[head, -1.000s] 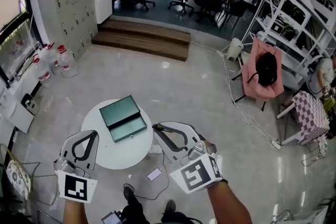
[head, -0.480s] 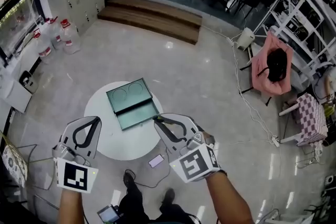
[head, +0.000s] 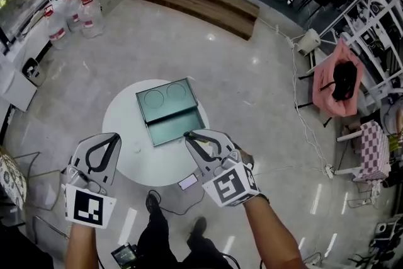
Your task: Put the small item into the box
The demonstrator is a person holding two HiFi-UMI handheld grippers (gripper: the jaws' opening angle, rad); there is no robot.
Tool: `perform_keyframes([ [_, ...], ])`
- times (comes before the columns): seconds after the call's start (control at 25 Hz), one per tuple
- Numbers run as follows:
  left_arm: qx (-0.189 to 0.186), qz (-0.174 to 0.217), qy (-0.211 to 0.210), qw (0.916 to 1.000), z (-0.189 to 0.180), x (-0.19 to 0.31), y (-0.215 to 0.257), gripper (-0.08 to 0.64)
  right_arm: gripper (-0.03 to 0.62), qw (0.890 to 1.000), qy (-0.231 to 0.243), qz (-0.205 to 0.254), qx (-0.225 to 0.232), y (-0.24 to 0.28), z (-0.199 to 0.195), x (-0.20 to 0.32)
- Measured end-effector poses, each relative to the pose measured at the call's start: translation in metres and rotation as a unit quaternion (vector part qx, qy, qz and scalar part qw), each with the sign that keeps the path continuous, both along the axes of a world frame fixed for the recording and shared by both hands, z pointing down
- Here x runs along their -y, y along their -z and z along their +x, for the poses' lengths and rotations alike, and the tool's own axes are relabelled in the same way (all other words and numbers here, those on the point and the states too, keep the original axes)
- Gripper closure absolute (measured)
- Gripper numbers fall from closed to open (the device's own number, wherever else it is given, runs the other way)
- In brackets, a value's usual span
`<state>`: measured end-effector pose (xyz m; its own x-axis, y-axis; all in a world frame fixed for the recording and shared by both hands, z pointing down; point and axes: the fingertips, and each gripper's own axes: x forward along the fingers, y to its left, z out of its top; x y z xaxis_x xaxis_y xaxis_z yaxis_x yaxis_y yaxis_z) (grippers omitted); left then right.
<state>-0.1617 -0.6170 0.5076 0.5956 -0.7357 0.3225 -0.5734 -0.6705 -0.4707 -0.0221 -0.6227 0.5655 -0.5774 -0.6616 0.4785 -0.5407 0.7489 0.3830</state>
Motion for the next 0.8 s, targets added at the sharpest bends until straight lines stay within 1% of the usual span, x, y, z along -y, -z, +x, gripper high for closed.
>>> perform_keyframes([
  [0.08, -0.003, -0.010, 0.004, 0.9999, -0.009, 0.013, -0.021, 0.541, 0.514, 1.000, 0.003, -0.008, 0.001, -0.023, -0.010, 0.017],
  [0.44, -0.003, -0.047, 0.008, 0.9989, -0.029, 0.061, -0.113, 0.541, 0.514, 0.999, 0.019, -0.041, -0.007, -0.135, -0.037, 0.082],
  [0.6, -0.007, -0.065, 0.014, 0.9977, -0.038, 0.073, -0.149, 0.541, 0.514, 0.998, 0.026, -0.056, -0.019, -0.186, -0.047, 0.099],
  [0.8, -0.010, -0.080, 0.019, 0.9965, -0.045, 0.085, -0.183, 0.541, 0.514, 0.996, 0.036, -0.072, -0.036, -0.238, -0.055, 0.114],
])
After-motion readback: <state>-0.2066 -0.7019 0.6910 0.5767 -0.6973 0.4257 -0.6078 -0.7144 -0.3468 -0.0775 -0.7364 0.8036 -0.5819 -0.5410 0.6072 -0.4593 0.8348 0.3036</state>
